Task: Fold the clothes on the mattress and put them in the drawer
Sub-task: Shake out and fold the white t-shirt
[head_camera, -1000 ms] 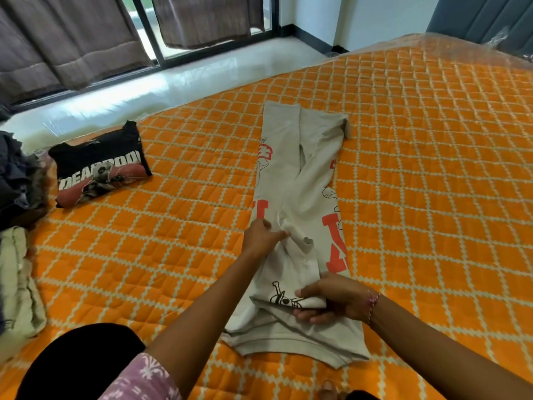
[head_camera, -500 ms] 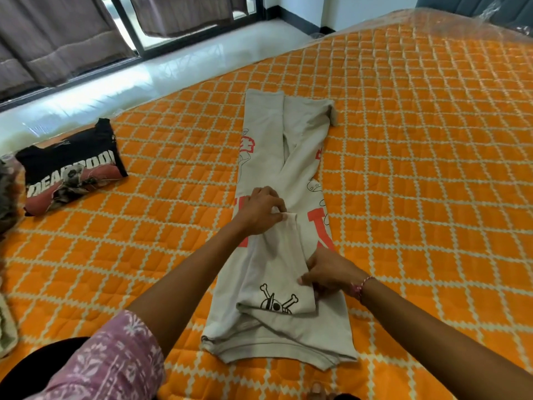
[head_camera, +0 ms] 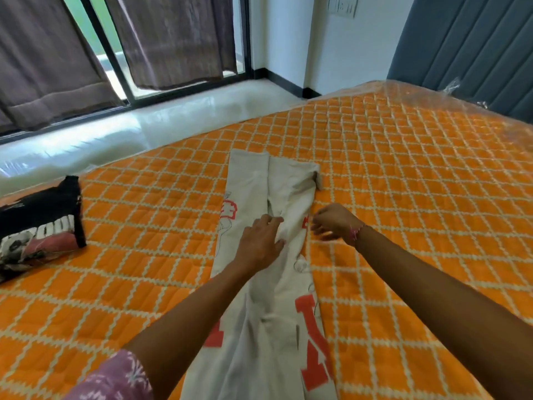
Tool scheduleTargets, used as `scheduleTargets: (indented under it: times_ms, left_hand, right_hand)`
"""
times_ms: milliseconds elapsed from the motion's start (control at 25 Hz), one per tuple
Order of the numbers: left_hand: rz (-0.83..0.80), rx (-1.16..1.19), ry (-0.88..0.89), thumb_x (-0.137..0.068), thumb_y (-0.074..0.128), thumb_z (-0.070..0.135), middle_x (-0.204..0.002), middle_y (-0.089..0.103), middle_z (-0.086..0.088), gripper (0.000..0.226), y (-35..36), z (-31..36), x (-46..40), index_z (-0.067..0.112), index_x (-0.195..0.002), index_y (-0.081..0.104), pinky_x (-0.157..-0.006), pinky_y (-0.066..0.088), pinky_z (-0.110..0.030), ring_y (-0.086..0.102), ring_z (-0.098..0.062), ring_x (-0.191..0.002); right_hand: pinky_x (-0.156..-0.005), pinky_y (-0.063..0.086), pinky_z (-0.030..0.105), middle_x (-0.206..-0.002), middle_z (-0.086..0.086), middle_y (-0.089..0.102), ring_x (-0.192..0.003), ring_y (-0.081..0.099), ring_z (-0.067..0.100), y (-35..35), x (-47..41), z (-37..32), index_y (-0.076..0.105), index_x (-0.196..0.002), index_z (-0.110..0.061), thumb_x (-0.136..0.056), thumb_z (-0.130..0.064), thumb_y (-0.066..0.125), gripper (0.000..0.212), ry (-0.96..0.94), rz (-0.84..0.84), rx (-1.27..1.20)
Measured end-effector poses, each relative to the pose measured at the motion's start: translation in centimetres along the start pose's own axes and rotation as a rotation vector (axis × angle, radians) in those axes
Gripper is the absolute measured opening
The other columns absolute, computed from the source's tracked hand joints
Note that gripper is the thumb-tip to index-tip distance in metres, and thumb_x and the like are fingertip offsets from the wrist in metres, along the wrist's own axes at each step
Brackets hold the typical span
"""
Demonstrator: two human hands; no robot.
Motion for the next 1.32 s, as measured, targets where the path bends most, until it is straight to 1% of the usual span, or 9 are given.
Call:
scheduleTargets:
  times_ms: [320, 520, 680, 840, 920, 1000, 1080, 1240, 1320]
  left_hand:
    - [-0.033, -0.289, 0.003, -0.102, 0.016, 0.045, -0.16, 0.009, -0.004, 0.053, 1.8, -5.6, -12.1, 0.026, -0.151, 0.016, -0.115, 0.004, -0.047, 0.003, -0.018, -0.148]
    - [0.179, -0.153, 0.105, -0.083, -0.01, 0.074, -0.159, -0.006, -0.005, 0.085, 3.6, -7.5, -13.4, 0.025, -0.152, -0.002, -0.116, 0.0, -0.047, -0.005, -0.021, -0.148]
    - [0.113, -0.122, 0.038, -0.066, -0.017, 0.084, -0.158, -0.02, -0.001, 0.105, 3.7, -8.2, -13.6, 0.023, -0.15, -0.013, -0.115, -0.015, -0.043, -0.025, -0.016, -0.143]
    - [0.007, -0.127, 0.046, -0.061, -0.01, 0.088, -0.154, -0.024, 0.003, 0.109, 4.0, -8.0, -14.0, 0.027, -0.151, -0.009, -0.115, -0.017, -0.046, -0.028, -0.015, -0.141]
    - [-0.084, 0.119, -0.016, -0.074, 0.009, 0.084, -0.16, -0.001, 0.002, 0.096, 3.4, -8.5, -15.1, 0.028, -0.152, 0.011, -0.119, -0.006, -0.045, -0.006, -0.017, -0.147]
    - [-0.025, 1.061, -0.204, -0.068, 0.045, 0.081, -0.13, 0.056, -0.004, 0.082, -0.3, -9.2, -16.3, 0.025, -0.129, 0.051, -0.11, 0.034, -0.042, 0.048, -0.021, -0.124]
    - [0.016, 1.649, -0.383, -0.071, 0.053, 0.077, -0.097, 0.067, -0.006, 0.073, -2.4, -11.0, -17.3, 0.018, -0.113, 0.063, -0.085, 0.052, -0.036, 0.064, -0.02, -0.089]
    - [0.057, 1.551, -0.764, -0.09, 0.062, 0.029, -0.106, 0.065, -0.016, 0.04, -0.8, -14.9, -16.1, 0.004, -0.122, 0.057, -0.071, 0.053, -0.04, 0.062, -0.029, -0.082]
    - [0.028, 1.596, -0.746, -0.087, 0.066, 0.025, -0.114, 0.064, -0.016, 0.041, 0.4, -14.9, -15.8, 0.01, -0.124, 0.056, -0.065, 0.052, -0.038, 0.064, -0.03, -0.085]
  right_hand:
    - [-0.063, 0.051, 0.037, -0.109, 0.012, 0.062, -0.08, 0.06, 0.027, -2.0, -14.5, -2.1, 0.059, -0.117, -0.005, -0.081, -0.059, 0.063, 0.065, 0.117, 0.169, -0.63]
    - [-0.077, 0.049, 0.039, -0.135, 0.015, 0.052, -0.111, 0.057, 0.035, -3.6, -20.5, -6.4, 0.048, -0.137, -0.011, -0.093, -0.015, 0.049, 0.044, -0.014, 0.336, -0.706]
    - [-0.085, 0.045, 0.044, -0.143, 0.017, 0.041, -0.122, 0.047, 0.042, -5.8, -20.3, -7.7, 0.03, -0.148, -0.016, -0.099, -0.003, 0.036, 0.051, -0.141, 0.429, -0.914]
    - [-0.083, 0.051, 0.042, -0.15, 0.015, 0.034, -0.125, 0.047, 0.04, -5.5, -19.6, -9.3, 0.024, -0.151, -0.023, -0.094, 0.009, 0.044, 0.068, -0.206, 0.427, -0.564]
    - [-0.091, 0.05, 0.034, -0.149, 0.014, 0.036, -0.124, 0.049, 0.028, -3.1, -17.6, -12.6, 0.01, -0.153, -0.022, -0.091, 0.012, 0.044, 0.078, -0.398, 0.339, -0.425]
    - [-0.081, 0.047, 0.011, -0.152, 0.006, 0.031, -0.122, 0.043, 0.012, 2.4, -15.0, -16.3, 0.004, -0.152, -0.015, -0.089, 0.012, 0.046, 0.081, -0.573, 0.115, -0.182]
    - [-0.081, 0.047, 0.012, -0.154, 0.004, 0.027, -0.123, 0.044, 0.009, 8.2, -13.2, -17.3, 0.017, -0.151, -0.012, -0.091, 0.006, 0.046, 0.069, -0.692, -0.103, 0.118]
    - [-0.089, 0.048, 0.035, -0.124, 0.014, 0.063, -0.11, 0.06, 0.031, 3.4, -15.6, -14.0, 0.059, -0.127, -0.016, -0.091, -0.002, 0.043, 0.043, -0.557, 0.502, 0.241]
    - [-0.078, 0.048, 0.035, -0.122, 0.018, 0.063, -0.093, 0.062, 0.032, 0.9, -18.0, -10.9, 0.059, -0.127, -0.015, -0.092, -0.003, 0.044, 0.04, -0.41, 0.517, 0.277]
Point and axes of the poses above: each hand's wrist, its own x-axis away from the middle knuckle, its own y-axis out of the palm, z = x × y, the point moved 7 cm from there along -x, towards the middle knuckle
